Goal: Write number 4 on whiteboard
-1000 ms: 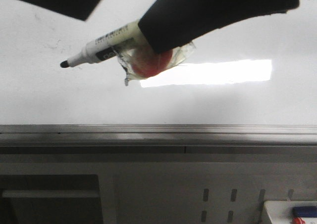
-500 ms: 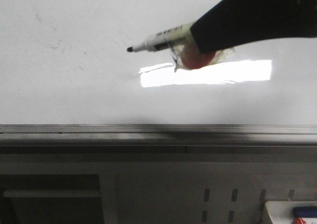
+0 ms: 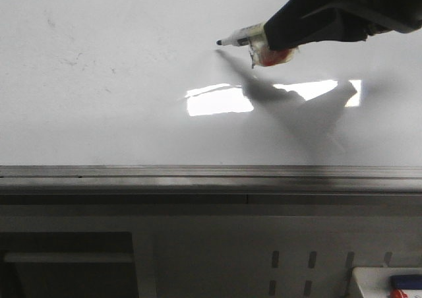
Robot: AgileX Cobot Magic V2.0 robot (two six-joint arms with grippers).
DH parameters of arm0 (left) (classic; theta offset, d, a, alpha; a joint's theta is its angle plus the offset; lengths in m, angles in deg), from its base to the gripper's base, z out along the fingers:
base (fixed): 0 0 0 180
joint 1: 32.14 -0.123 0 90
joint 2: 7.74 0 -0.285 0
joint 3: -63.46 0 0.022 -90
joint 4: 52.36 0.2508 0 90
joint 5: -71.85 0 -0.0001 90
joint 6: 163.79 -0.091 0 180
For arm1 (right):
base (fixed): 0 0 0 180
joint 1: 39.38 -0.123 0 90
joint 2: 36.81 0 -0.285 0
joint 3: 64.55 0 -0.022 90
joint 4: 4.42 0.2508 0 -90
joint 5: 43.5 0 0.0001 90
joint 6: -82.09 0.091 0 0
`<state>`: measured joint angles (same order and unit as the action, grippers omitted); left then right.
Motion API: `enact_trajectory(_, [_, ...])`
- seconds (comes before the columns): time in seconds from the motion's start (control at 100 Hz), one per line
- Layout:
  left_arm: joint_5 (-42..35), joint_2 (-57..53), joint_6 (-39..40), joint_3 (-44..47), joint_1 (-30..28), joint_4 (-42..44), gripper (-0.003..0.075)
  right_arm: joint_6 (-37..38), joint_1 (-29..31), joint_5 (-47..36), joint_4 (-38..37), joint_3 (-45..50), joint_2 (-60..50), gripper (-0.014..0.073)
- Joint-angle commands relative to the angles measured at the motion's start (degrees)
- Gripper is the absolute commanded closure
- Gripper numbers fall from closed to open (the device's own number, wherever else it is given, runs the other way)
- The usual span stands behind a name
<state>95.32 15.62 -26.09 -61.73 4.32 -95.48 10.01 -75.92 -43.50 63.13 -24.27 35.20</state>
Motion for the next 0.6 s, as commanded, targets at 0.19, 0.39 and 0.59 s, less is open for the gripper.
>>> enact_trajectory(0.19, [-3.2,0.5,0.5,-1.6,-0.1,-2.8,0.0741,0.2,0.1,-4.2,4.5,-2.0,1.2,0.0638])
enact_trajectory(0.39, [-2.9,0.5,0.5,-1.6,-0.1,-2.8,0.0741,0.2,0.8,-3.1,6.3,-2.0,3.0,0.0638])
enact_trajectory(0.59, [-1.9,0.5,0.5,-1.6,-0.1,-3.0,0.0741,0.2,0.6,5.5,7.5,-2.0,4.6,0.0638])
